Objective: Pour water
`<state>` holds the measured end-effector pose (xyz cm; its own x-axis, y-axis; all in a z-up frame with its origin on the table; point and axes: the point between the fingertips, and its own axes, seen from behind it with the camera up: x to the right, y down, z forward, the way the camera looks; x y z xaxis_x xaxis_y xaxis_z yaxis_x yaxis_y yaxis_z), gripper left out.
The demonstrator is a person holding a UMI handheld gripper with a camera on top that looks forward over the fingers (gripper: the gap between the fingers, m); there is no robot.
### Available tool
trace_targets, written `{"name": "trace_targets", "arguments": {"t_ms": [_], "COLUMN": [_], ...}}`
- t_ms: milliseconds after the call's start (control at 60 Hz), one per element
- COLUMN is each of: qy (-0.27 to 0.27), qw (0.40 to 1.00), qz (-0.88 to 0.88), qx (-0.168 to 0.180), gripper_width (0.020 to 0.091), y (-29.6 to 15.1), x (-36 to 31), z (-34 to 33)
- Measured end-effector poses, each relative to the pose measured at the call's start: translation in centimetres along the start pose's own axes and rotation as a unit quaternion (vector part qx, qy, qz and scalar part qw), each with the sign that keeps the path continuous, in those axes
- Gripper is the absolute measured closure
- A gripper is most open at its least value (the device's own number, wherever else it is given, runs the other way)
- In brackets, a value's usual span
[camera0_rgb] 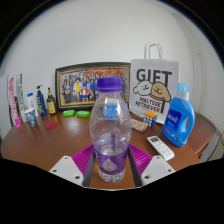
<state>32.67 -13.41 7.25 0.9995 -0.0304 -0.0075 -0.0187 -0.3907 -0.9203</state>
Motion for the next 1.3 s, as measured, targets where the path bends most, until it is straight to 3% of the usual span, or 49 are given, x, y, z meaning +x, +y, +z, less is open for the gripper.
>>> {"name": "trace_targets", "arguments": {"t_ms": [50,267,517,900,1117,1300], "qy": [-0.005,-0.004,0.016,0.089,0.133,0.147], "qw": [1.000,1.000,0.998,0.958,0.874,0.756], "qz": [-0.003,-0.017,-0.065,-0.265,-0.461,-0.635], "qx": [0.008,0.014,0.019,0.065,0.074,0.060], "gripper_width": [0.0598,0.0753,0.0758,0.0759,0.0760,0.0761], "y": [-0.1,-0.3,-4.4,-20.5,-26.3,-26.2], "x": [-0.2,-0.1,-0.8,-10.2,-21.8,-30.9], "z": [0.4,0.6,1.4,5.6,9.9,13.8]}}
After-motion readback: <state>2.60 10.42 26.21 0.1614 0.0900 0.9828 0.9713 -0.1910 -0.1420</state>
